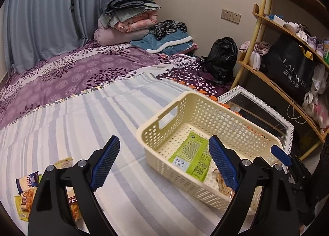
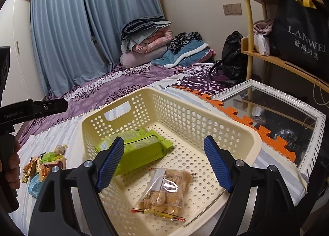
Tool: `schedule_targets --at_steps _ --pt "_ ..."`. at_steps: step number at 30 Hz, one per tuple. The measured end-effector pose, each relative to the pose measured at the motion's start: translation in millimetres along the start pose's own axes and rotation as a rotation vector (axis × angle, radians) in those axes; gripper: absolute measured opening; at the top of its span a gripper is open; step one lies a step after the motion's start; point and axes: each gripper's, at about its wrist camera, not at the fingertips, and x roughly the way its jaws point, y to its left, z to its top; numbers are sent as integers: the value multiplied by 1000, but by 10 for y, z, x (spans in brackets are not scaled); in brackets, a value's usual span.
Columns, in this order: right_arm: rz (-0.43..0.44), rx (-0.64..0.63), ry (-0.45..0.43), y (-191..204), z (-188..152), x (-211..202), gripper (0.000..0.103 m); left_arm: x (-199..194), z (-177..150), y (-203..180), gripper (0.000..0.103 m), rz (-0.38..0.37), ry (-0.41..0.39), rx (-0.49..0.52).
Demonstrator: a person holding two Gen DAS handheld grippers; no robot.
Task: Organize snacks
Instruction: 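Carry both packs to the cream basket and open both tools inside, then move both tools back over the snack pile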
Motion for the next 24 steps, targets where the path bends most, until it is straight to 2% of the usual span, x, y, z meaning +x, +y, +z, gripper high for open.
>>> schedule_targets --at_steps 4,9,14,24 --pt "-1 -8 -12 75 24 -71 80 -141 -57 120 96 15 -8 -19" --pt "8 -21 -25 181 50 -136 83 -303 -122 278 98 42 -19 -45" --pt "30 -38 -47 318 70 -199 98 -482 -197 450 100 82 -37 -66" --pt "95 -76 -56 626 97 -253 98 -860 -360 1008 100 175 -66 -152"
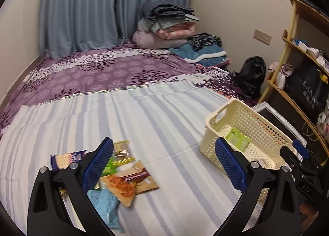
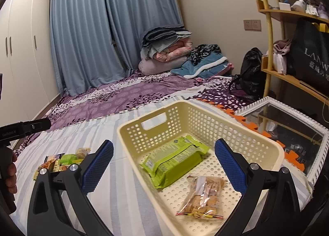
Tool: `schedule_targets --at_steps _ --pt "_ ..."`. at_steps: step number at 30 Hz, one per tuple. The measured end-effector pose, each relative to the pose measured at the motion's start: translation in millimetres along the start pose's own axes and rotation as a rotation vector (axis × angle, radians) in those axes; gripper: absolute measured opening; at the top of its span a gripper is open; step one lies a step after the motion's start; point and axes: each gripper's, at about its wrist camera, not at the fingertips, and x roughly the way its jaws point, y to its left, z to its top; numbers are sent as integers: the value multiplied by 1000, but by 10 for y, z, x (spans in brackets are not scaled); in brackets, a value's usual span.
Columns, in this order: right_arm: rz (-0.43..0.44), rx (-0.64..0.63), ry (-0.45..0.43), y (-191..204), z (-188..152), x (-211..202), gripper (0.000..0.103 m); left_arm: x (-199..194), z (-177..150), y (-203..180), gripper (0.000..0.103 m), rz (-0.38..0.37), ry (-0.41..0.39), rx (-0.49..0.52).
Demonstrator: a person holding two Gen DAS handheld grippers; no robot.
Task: Organize snacks
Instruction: 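Move both tools back over the snack pile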
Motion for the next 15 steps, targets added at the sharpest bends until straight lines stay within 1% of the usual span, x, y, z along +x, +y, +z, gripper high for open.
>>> schedule_targets --at_steps 9,15 --pt "47 -41 38 291 -5 52 98 -172 -96 707 100 115 -9 -96" --pt "80 -91 41 507 -10 46 98 -263 -127 1146 100 181 -16 -166"
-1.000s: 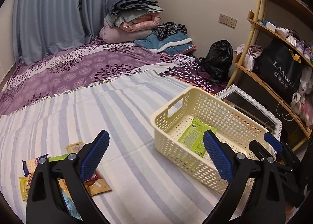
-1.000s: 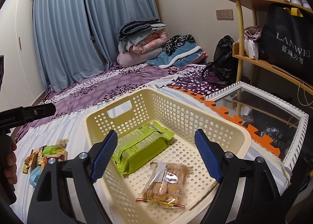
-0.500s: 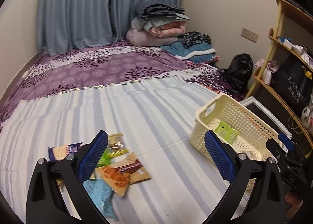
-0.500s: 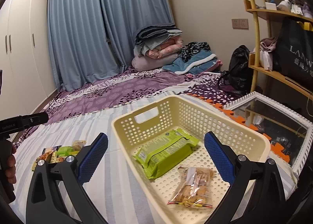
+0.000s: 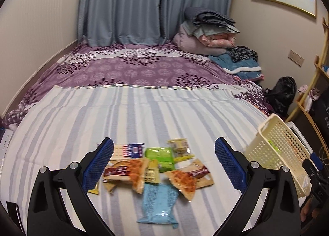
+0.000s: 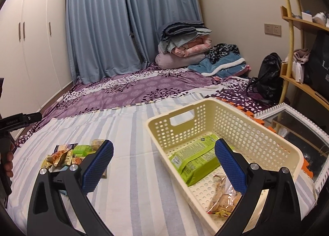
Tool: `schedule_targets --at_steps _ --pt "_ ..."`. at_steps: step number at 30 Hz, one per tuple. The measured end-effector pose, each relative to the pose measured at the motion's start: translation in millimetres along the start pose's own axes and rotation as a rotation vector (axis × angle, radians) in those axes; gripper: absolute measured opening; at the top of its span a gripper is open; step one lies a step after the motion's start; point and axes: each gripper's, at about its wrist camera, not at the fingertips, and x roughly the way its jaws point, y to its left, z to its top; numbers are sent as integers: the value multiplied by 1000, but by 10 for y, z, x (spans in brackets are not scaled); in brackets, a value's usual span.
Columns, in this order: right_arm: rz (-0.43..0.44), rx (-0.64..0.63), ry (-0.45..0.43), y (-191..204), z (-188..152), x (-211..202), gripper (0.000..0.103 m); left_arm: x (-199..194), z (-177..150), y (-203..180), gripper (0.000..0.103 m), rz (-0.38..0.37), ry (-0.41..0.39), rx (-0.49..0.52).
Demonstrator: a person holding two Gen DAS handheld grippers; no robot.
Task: Organize snacks
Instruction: 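Move both tools back over the snack pile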
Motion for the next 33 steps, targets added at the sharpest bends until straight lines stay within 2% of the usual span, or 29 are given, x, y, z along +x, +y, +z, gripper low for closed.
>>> schedule_targets --at_steps 8,13,17,20,25,33 --pt "66 -29 45 220 -30 92 98 175 -2 495 100 51 32 -85" --pt "95 -55 77 370 -91 152 98 449 -171 720 100 43 101 -159" --pt "111 -73 100 453 -139 207 98 675 -335 774 100 6 139 -187" --pt "119 -72 123 492 -182 255 98 813 -434 747 100 -46 146 -172" --pt "122 -72 155 521 -246 340 98 1007 -565 694 100 -53 190 -120" --pt "135 -79 194 595 -315 466 98 1170 -697 712 100 -68 244 -95"
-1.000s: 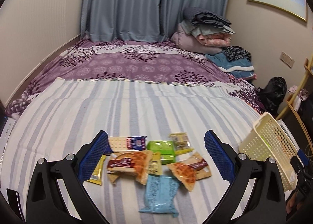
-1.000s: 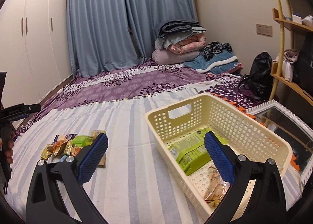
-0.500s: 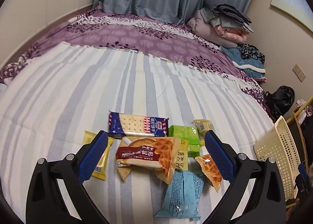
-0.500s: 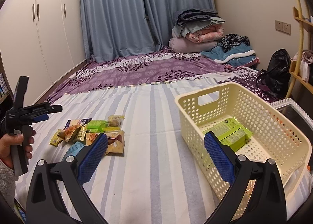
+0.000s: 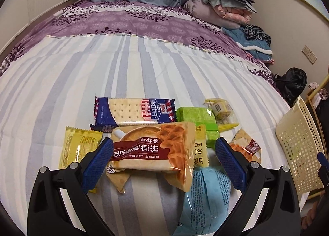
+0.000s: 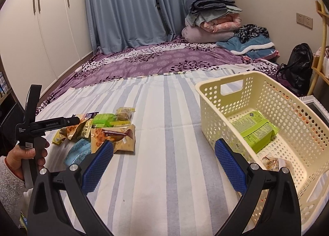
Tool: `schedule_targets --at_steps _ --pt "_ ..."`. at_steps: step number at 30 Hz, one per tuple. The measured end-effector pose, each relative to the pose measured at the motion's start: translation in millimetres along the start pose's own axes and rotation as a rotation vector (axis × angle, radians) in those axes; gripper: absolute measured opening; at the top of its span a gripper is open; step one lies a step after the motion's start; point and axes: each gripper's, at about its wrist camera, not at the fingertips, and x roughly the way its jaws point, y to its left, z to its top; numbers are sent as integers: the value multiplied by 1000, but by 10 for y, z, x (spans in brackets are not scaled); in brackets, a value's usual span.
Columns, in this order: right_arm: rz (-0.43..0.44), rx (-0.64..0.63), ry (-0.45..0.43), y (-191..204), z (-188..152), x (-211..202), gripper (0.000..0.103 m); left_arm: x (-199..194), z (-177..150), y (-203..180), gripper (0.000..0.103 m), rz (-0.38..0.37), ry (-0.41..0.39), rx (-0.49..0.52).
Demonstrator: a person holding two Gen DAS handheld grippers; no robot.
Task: Organize snacks
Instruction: 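Move both tools back over the snack pile, then grasp the orange wafer pack with left tool while right tool grasps another wafer pack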
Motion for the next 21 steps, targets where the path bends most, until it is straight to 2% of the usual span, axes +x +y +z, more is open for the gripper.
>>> schedule_targets --at_steps 5,12,21 --pt "11 -9 32 57 -40 115 98 79 -38 30 100 22 10 18" --pt "24 -20 61 124 -67 207 98 154 -44 138 100 37 19 -9" --pt "54 -31 110 255 -95 427 98 24 -96 214 84 38 -30 -31"
